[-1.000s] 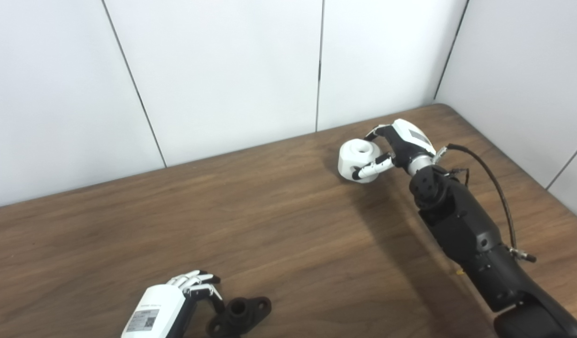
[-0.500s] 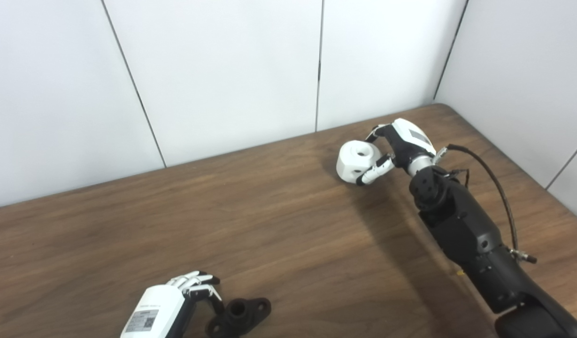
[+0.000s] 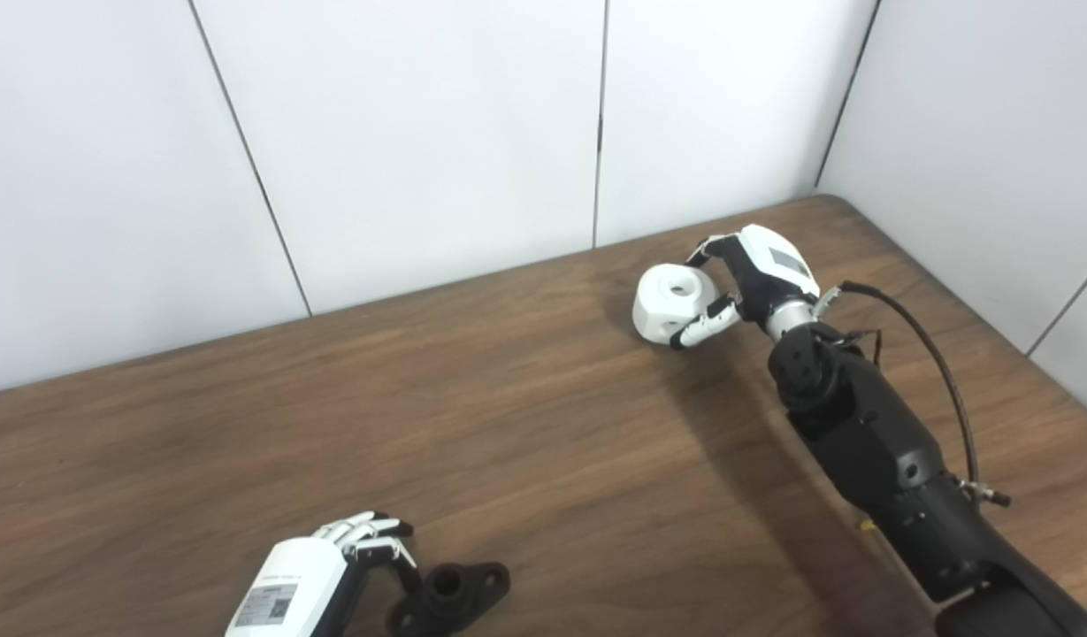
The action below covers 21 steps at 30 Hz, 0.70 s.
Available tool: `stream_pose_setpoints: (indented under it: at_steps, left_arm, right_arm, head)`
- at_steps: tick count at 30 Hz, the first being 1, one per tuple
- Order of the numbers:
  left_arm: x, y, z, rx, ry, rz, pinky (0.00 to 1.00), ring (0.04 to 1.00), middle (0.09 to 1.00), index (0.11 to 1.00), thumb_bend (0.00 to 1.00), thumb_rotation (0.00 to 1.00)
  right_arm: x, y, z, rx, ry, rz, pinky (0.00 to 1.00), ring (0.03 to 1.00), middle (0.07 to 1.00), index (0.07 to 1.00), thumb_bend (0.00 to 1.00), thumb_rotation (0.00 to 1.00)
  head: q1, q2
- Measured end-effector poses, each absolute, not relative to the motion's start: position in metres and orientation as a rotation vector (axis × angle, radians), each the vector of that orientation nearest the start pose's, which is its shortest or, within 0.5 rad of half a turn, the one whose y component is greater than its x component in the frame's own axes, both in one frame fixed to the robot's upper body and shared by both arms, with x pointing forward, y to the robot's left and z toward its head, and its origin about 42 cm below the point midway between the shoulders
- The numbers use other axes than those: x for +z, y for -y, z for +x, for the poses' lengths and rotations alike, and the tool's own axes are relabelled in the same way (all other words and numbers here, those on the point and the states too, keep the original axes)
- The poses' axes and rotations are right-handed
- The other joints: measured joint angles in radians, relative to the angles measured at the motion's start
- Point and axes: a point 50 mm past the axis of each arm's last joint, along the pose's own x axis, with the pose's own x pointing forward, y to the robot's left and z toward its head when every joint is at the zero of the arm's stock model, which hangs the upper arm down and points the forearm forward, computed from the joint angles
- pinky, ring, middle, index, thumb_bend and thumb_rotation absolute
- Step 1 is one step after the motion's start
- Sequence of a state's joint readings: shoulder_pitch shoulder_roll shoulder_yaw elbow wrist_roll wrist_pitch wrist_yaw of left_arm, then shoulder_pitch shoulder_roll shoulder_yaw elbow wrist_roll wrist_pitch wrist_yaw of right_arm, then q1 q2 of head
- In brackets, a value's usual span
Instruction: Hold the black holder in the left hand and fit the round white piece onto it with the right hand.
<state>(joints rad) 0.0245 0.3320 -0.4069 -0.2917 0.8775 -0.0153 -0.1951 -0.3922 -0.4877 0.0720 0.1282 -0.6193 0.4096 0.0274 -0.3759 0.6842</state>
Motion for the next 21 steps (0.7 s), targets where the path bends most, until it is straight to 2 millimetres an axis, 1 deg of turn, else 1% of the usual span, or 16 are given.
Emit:
stream_pose_setpoints:
  at_steps: [3, 5, 10, 13, 18, 19, 20, 21]
  left_arm:
    - [0.139, -0.188, 0.244, -0.517, 0.287, 1.162, 0.81, 0.848, 0.786, 0.488, 0.52, 0.05]
    - [0.139, -0.187, 0.243, -0.519, 0.286, 1.165, 0.81, 0.85, 0.789, 0.488, 0.52, 0.05]
    - [0.14, -0.184, 0.243, -0.519, 0.283, 1.164, 0.81, 0.85, 0.789, 0.488, 0.52, 0.05]
    - [0.14, -0.183, 0.243, -0.515, 0.283, 1.167, 0.81, 0.849, 0.787, 0.488, 0.52, 0.05]
    - [0.14, -0.177, 0.243, -0.51, 0.274, 1.161, 0.82, 0.85, 0.791, 0.487, 0.52, 0.05]
    - [0.14, -0.176, 0.243, -0.508, 0.272, 1.162, 0.82, 0.849, 0.792, 0.487, 0.52, 0.05]
    - [0.14, -0.176, 0.243, -0.506, 0.271, 1.163, 0.82, 0.85, 0.792, 0.487, 0.52, 0.05]
    - [0.14, -0.175, 0.243, -0.504, 0.269, 1.165, 0.83, 0.852, 0.792, 0.487, 0.52, 0.05]
  right_arm:
    - [0.215, 0.35, 0.394, -0.217, -0.078, -1.079, 0.84, 0.905, 0.818, 0.483, 0.53, 0.14]
    - [0.224, 0.341, 0.389, -0.195, -0.036, -1.081, 0.83, 0.903, 0.816, 0.483, 0.53, 0.14]
    - [0.247, 0.322, 0.374, -0.113, 0.045, -1.102, 0.79, 0.887, 0.806, 0.482, 0.53, 0.14]
    - [0.256, 0.309, 0.362, -0.047, 0.073, -1.105, 0.8, 0.893, 0.8, 0.482, 0.53, 0.14]
    - [0.26, 0.292, 0.341, 0.061, 0.065, -1.093, 0.79, 0.888, 0.789, 0.482, 0.53, 0.14]
    - [0.258, 0.288, 0.337, 0.083, 0.062, -1.086, 0.79, 0.889, 0.79, 0.482, 0.53, 0.14]
    - [0.258, 0.283, 0.332, 0.101, 0.063, -1.079, 0.79, 0.891, 0.793, 0.482, 0.53, 0.14]
    - [0.256, 0.277, 0.328, 0.128, 0.053, -1.07, 0.79, 0.893, 0.795, 0.482, 0.53, 0.14]
  head:
    - [0.012, 0.002]
    - [0.02, 0.003]
    - [0.064, 0.017]
    - [0.086, 0.026]
    - [0.12, 0.04]
    - [0.147, 0.055]
    - [0.15, 0.057]
    - [0.17, 0.069]
